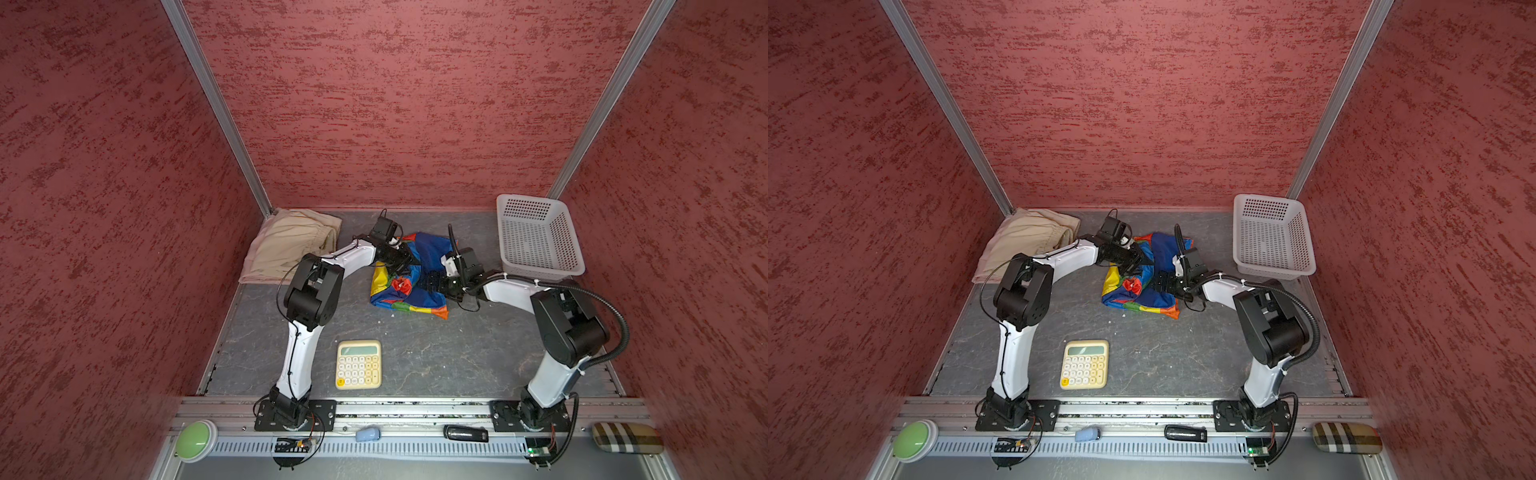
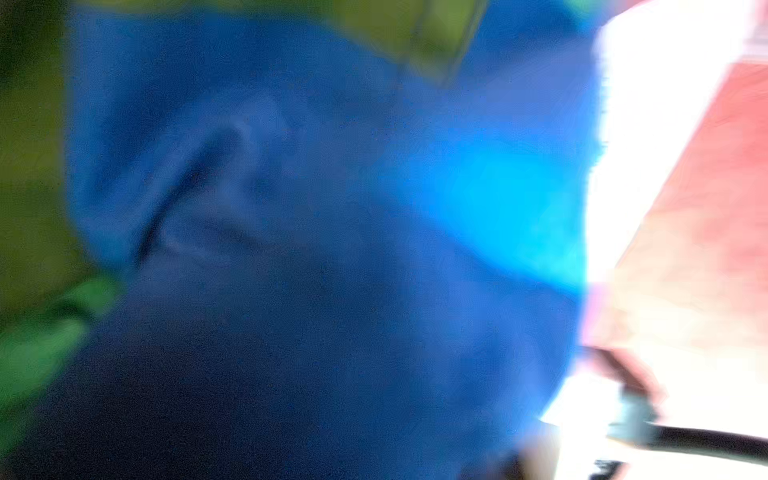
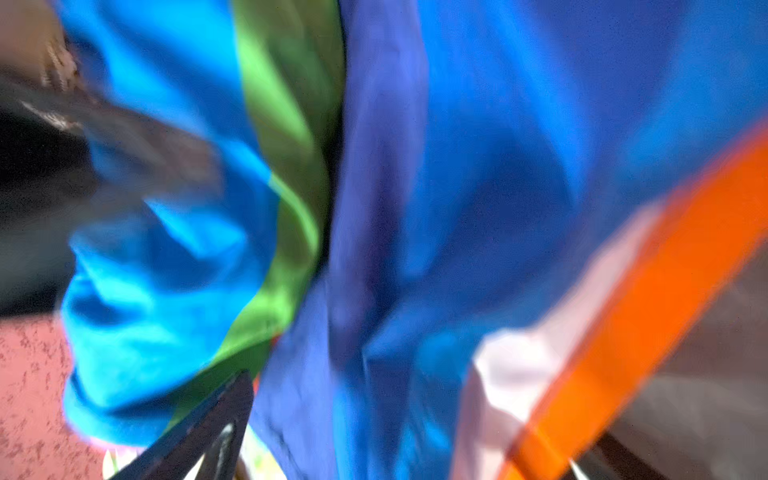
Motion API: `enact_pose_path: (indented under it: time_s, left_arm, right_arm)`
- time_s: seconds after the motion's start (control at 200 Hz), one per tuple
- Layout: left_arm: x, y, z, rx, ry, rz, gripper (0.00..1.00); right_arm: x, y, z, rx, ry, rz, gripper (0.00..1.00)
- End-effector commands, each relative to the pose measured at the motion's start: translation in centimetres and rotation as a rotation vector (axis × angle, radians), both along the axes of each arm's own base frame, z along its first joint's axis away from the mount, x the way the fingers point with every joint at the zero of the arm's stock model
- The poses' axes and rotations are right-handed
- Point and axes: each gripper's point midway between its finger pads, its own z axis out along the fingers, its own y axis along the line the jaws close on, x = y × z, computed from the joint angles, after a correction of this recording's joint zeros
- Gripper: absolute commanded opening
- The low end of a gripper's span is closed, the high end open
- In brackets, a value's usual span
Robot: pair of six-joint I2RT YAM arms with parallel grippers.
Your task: Fold and stack the shorts
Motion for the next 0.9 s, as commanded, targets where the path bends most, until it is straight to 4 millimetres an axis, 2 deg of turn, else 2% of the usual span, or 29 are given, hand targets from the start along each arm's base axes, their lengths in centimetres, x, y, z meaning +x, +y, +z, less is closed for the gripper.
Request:
enact_pose_path:
  time_s: [0.0, 0.075, 0.15, 0.205, 0.301, 0.371, 0.396, 0.436, 0.566, 0.641, 0.741, 0.897]
  left_arm:
    - [2.9, -1.4, 12.3, -0.327, -0.258, 0.017, 1.00]
    - [2.6, -0.8, 16.5, -0.405, -0.319, 0.012, 0.99]
    - [2.1, 0.9, 20.4, -0.423, -0.392, 0.015, 0.99]
    - [1.6, 3.2, 22.7, -0.382, -0.452, 0.040, 0.99]
    - [1.1, 8.6, 23.9, -0.272, -0.507, 0.145, 0.99]
    - [0.7, 12.1, 22.9, -0.236, -0.501, 0.219, 0.99]
    - [0.5, 12.8, 22.2, -0.240, -0.482, 0.236, 0.99]
    - [0.3, 13.8, 21.2, -0.263, -0.456, 0.250, 0.99]
    - [-1.0, 15.8, 17.8, -0.267, -0.390, 0.296, 0.99]
    - [-1.6, 16.8, 16.8, -0.248, -0.379, 0.304, 0.99]
    - [-2.2, 17.7, 15.4, -0.227, -0.352, 0.306, 0.99]
    - [-2.4, 17.5, 13.4, -0.229, -0.321, 0.297, 0.99]
  right_arm:
    - [-0.7, -0.7, 3.2, -0.031, -0.045, 0.001, 0.99]
    - [-0.5, -1.8, 5.0, -0.079, -0.092, -0.026, 0.99]
    - [0.0, -2.7, 6.9, -0.123, -0.141, -0.063, 0.99]
    - [0.5, -3.1, 7.8, -0.155, -0.153, -0.084, 0.99]
    - [1.4, -3.1, 8.3, -0.244, -0.170, -0.123, 0.99]
    - [2.4, -1.7, 9.1, -0.279, -0.198, -0.141, 0.99]
    - [2.9, -1.0, 9.7, -0.280, -0.214, -0.143, 0.99]
    - [3.5, 0.2, 9.4, -0.280, -0.208, -0.147, 0.99]
    - [4.8, 3.1, 6.3, -0.355, -0.142, -0.122, 0.99]
    - [4.7, 3.5, 4.4, -0.418, -0.106, -0.122, 0.99]
    - [4.1, 3.6, 3.5, -0.427, -0.095, -0.135, 0.99]
    - [3.7, 3.0, 1.6, -0.471, -0.069, -0.146, 0.99]
